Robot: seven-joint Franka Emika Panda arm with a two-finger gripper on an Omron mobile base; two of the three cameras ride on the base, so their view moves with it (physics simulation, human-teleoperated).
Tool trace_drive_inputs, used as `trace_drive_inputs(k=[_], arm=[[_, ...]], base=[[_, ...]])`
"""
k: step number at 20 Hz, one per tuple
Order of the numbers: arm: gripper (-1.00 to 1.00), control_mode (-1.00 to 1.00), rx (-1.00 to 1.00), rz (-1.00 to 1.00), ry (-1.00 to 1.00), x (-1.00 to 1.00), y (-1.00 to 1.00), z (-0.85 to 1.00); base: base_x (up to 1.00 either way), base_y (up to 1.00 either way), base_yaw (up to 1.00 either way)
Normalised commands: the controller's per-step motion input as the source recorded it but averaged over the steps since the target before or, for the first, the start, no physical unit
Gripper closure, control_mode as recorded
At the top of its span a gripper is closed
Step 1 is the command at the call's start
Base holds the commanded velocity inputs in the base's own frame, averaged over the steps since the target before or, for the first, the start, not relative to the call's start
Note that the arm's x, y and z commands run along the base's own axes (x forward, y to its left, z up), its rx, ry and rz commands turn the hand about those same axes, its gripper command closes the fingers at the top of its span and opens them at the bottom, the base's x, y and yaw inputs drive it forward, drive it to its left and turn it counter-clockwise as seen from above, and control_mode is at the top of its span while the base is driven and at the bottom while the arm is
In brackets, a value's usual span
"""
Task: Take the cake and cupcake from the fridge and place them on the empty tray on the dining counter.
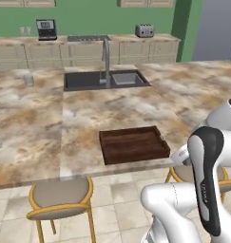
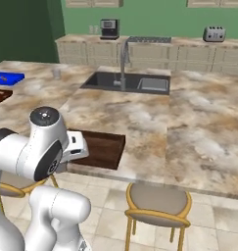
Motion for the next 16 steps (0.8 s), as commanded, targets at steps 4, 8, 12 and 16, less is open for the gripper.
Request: trace_drive_inputs(k=[4,8,12,16], arm=[[1.00,1.00,0.00,0.00,0.00,0.00,0.00,0.00],[1.00,1.00,0.00,0.00,0.00,0.00,0.00,0.00],[1.00,1.00,0.00,0.00,0.00,0.00,0.00,0.00],[1.00,1.00,0.00,0.00,0.00,0.00,0.00,0.00]], base=[[1.00,0.00,0.34],[1.00,0.31,0.00],[1.00,0.94,-0.01],[1.00,0.55,-0.02]])
